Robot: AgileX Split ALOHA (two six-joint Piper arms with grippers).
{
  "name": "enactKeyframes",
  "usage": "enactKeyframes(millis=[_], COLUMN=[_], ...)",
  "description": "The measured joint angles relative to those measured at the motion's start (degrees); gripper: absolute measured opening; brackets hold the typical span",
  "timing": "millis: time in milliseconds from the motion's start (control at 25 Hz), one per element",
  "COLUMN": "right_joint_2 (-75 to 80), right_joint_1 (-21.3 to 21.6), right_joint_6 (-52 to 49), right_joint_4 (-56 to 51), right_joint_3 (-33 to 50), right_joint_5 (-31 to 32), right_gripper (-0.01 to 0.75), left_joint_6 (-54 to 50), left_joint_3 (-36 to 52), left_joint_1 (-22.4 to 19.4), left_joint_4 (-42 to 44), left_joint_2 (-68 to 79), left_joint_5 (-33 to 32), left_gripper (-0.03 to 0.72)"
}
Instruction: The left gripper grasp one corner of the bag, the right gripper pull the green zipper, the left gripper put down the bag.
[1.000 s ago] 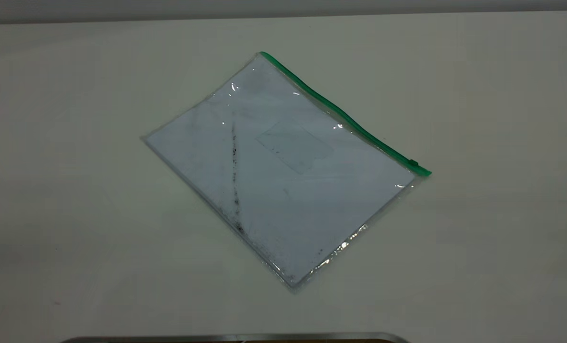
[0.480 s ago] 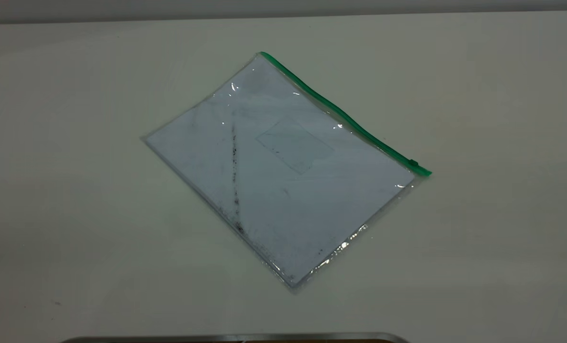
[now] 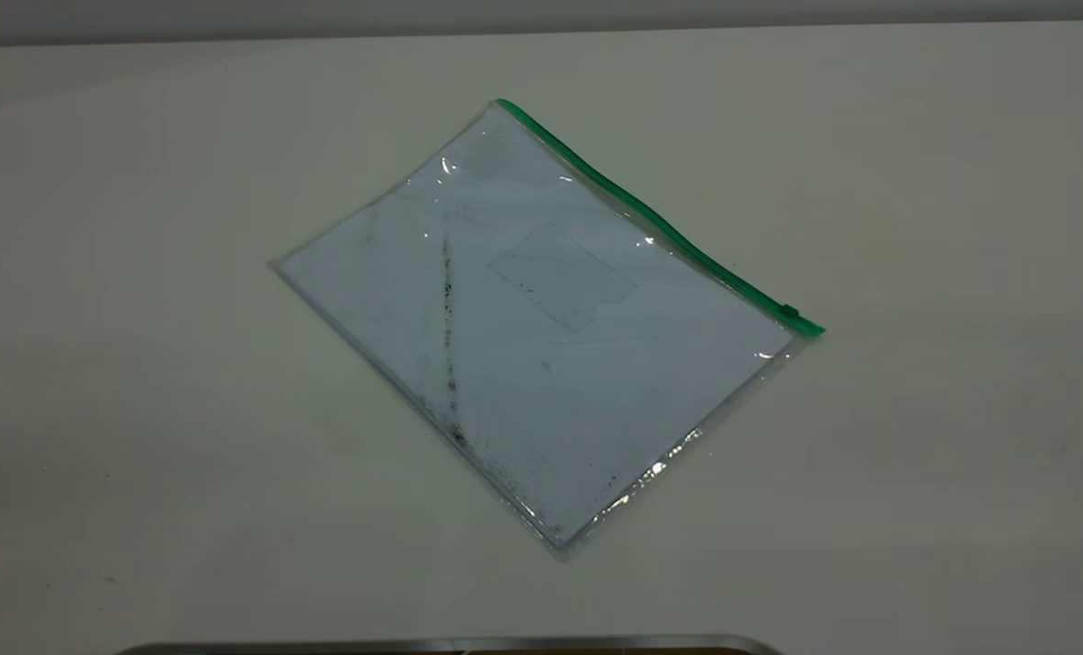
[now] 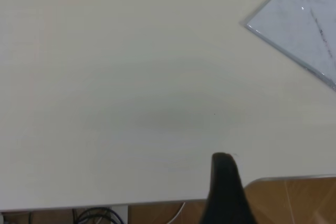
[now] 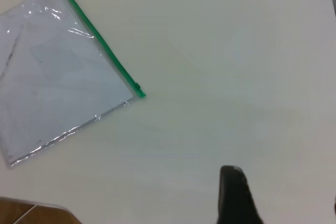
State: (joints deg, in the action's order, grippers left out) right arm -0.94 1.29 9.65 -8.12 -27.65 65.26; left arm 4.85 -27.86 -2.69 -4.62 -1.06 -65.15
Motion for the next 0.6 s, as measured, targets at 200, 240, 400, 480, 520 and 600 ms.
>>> enactKeyframes(millis=[200,240,400,480,520,600], right_joint_2=[0.0,0.0,0.0,0.0,0.0,0.0], right_joint_1=[0.0,0.0,0.0,0.0,0.0,0.0], right_joint_6=[-0.2,-0.2,-0.2,-0.2,-0.2,-0.2], right_joint_4=[0.0,0.0,0.0,0.0,0.0,0.0], right_joint_3=[0.0,0.0,0.0,0.0,0.0,0.0], right_joint_5=[0.0,0.0,0.0,0.0,0.0,0.0], right_gripper=[0.481,0.481,0.481,0.481,0.481,0.481], left_joint_6=[0.0,0.0,0.0,0.0,0.0,0.0], left_joint_3=[0.0,0.0,0.0,0.0,0.0,0.0], left_joint_1=[0.0,0.0,0.0,0.0,0.0,0.0], left_joint_4=[0.0,0.0,0.0,0.0,0.0,0.0], left_joint_2=[0.0,0.0,0.0,0.0,0.0,0.0], left_joint_5=[0.0,0.0,0.0,0.0,0.0,0.0], left_gripper=[0.59,0.59,0.59,0.59,0.59,0.59])
